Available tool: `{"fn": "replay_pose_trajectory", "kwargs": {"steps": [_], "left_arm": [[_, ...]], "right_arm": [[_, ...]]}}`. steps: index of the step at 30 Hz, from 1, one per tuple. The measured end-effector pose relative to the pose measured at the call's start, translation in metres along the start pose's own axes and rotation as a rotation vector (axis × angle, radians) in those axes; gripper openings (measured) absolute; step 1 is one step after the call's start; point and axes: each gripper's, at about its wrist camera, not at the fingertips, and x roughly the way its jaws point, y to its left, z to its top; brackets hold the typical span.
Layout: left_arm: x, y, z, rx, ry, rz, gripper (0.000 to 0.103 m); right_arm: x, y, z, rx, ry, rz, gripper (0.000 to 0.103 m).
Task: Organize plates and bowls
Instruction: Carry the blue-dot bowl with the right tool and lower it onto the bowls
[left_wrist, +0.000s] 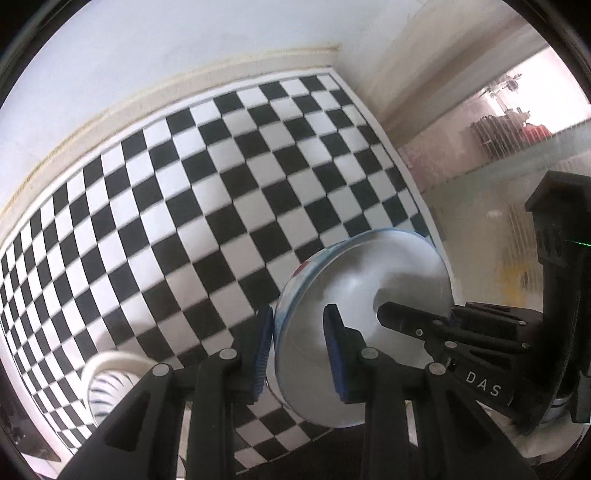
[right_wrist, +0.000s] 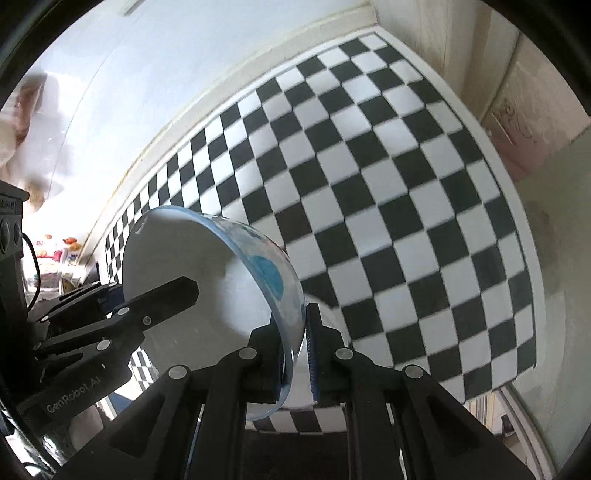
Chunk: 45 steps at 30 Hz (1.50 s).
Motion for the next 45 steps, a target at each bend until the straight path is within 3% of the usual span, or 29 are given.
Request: {"fn": "replay_pose_trajectory", "kwargs": {"steps": [6, 15, 25, 45], "left_arm": [[0.024, 0.006, -0.024, -0.025, 0.064, -0.004, 0.025], [0.051, 0.007, -0.037, -0.036, 0.115, 0.025, 0.025], [0.061, 0.002, -0.041, -0.036, 0.136, 0.101, 0.025], [0.051, 0.008, -0.054, -0.112, 0.149, 0.037, 0.025]], "right_arm": [[0.022, -0.01, -0.025, 0.016, 0.046, -0.011, 0.012], [0.053, -0.014, -0.034, 0.015, 0.097, -0.037, 0.011], [0.077, 0.01, -0.032, -0.075, 0.117, -0.171, 0.011], [0.061, 0.014, -0.035, -0.097, 0.126, -0.192, 0.012]]}}
